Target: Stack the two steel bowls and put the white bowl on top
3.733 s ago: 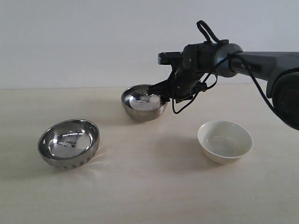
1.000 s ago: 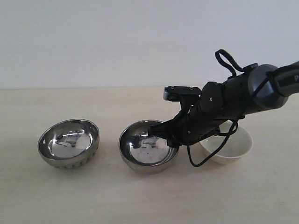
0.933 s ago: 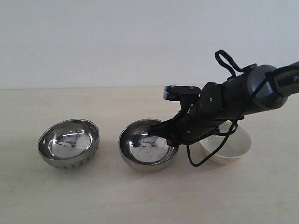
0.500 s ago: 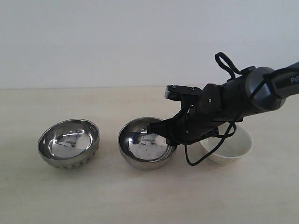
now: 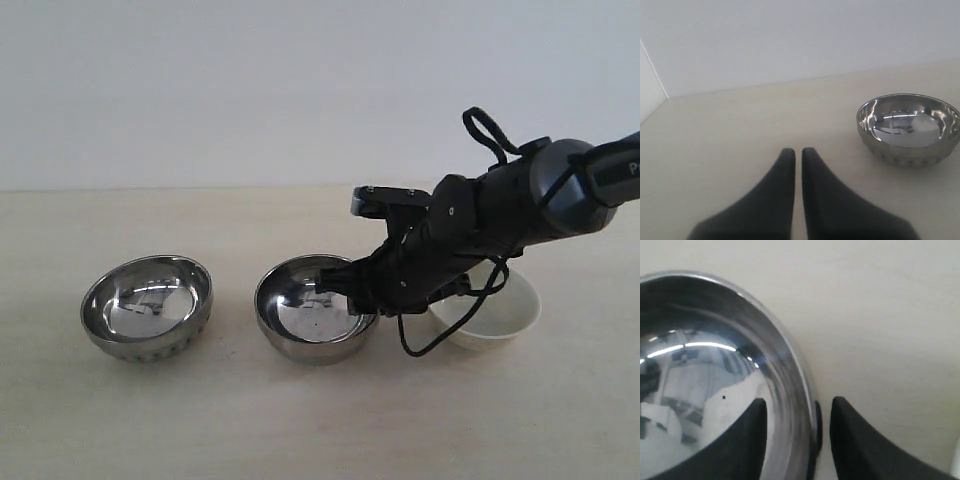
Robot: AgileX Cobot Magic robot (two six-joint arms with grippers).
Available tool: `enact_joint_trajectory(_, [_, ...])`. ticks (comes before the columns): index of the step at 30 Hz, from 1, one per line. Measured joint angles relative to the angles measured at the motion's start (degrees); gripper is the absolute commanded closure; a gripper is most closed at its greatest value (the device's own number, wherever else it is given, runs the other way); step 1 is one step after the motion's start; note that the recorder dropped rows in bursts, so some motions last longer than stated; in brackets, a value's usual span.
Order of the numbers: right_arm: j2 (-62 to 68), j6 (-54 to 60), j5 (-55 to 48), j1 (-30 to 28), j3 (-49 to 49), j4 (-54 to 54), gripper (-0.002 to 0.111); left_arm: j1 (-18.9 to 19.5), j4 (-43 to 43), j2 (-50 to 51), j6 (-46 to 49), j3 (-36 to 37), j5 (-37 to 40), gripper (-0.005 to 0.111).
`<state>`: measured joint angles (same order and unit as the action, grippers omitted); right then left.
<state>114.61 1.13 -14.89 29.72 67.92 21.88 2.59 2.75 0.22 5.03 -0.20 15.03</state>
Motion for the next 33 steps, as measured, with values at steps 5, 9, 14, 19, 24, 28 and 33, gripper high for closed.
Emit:
enact_joint_trajectory(5, [-10.03,0.31,-3.58,0.00,0.00,-0.23,0.072,0.00,0.00,0.00,0.00,0.00,0.00,0.103])
enact_joint_trajectory(9, [-18.98,0.31,-7.63,0.00,0.00,-1.55,0.072,0.00,0.00,0.00,0.00,0.00,0.00,0.103])
enact_joint_trajectory(14, [-24.21,0.31,-12.37,0.00,0.00,-5.09,0.072,0.00,0.00,0.00,0.00,0.00,0.00,0.103])
enact_joint_trajectory(19, [-25.56,0.31,-14.54,0.00,0.00,-5.69,0.072,0.00,0.00,0.00,0.00,0.00,0.00,0.103])
enact_joint_trajectory(24, [-25.65,4.07,-14.43,1.98,0.00,-6.25,0.072,0.00,0.00,0.00,0.00,0.00,0.00,0.103])
enact_joint_trajectory(28, [-25.65,5.88,-12.59,5.69,0.00,-6.53,0.072,0.00,0.00,0.00,0.00,0.00,0.00,0.103])
enact_joint_trajectory(33, [-25.51,6.39,-10.45,9.11,0.00,-7.05,0.072,0.00,0.00,0.00,0.00,0.00,0.00,0.103])
